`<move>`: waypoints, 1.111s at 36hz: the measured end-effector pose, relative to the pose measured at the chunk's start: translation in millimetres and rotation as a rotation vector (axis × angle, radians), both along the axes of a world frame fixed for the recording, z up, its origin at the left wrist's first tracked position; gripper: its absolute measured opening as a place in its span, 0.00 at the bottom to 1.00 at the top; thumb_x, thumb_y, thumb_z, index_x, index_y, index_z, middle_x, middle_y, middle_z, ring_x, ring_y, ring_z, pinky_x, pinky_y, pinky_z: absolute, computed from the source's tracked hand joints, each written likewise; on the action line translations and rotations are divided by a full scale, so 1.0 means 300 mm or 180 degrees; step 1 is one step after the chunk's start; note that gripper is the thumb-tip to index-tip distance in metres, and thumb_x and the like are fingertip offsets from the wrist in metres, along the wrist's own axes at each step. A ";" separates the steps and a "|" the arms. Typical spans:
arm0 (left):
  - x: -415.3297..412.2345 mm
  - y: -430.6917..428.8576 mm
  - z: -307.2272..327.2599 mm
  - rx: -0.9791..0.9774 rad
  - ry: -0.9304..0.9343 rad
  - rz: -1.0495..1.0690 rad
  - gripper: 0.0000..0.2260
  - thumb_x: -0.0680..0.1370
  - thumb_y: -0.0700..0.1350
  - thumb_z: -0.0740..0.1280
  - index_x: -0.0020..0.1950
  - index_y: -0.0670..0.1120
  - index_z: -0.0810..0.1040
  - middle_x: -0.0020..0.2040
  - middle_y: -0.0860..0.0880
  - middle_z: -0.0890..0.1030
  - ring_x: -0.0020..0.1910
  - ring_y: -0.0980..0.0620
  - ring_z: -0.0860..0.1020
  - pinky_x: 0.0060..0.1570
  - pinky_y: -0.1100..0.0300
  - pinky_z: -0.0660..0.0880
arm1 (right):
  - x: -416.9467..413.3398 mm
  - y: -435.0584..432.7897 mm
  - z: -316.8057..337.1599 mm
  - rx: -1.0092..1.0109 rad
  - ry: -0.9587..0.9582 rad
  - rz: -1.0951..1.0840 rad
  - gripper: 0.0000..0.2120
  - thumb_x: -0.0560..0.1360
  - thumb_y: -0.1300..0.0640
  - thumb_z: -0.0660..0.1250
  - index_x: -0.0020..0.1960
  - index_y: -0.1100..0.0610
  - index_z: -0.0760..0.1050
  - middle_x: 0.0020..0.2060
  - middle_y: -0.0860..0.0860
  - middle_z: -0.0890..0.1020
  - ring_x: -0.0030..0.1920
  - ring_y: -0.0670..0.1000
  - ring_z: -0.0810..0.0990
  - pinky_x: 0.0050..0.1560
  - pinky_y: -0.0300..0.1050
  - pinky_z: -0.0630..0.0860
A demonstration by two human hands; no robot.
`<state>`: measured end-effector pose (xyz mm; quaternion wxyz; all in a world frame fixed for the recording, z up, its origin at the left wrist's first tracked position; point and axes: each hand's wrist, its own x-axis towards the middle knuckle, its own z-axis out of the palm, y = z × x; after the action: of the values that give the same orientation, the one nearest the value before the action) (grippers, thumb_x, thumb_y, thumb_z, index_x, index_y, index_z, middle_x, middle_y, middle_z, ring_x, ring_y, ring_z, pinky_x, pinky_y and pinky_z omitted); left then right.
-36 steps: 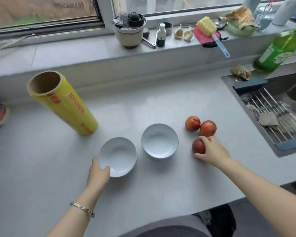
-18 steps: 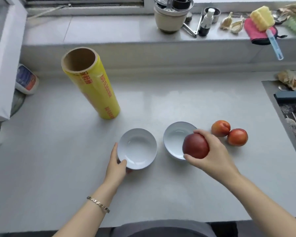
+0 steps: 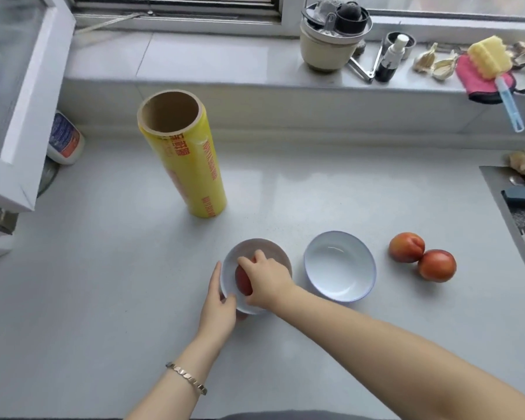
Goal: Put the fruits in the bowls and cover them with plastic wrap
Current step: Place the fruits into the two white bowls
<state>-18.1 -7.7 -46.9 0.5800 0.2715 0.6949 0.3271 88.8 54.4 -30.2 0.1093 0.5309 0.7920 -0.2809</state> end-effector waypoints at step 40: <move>0.415 0.181 0.068 -0.0491 0.0385 -0.1095 0.20 0.80 0.37 0.54 0.71 0.49 0.61 0.49 0.43 0.76 0.43 0.42 0.78 0.38 0.53 0.79 | 0.890 0.137 -0.011 0.0302 -0.1199 -0.1597 0.29 0.71 0.47 0.66 0.69 0.52 0.62 0.62 0.57 0.71 0.64 0.58 0.69 0.70 0.53 0.54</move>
<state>106.4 46.5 -26.6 0.6036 0.3602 0.6948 0.1520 355.9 95.4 -33.4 0.1565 0.7569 0.6144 -0.1586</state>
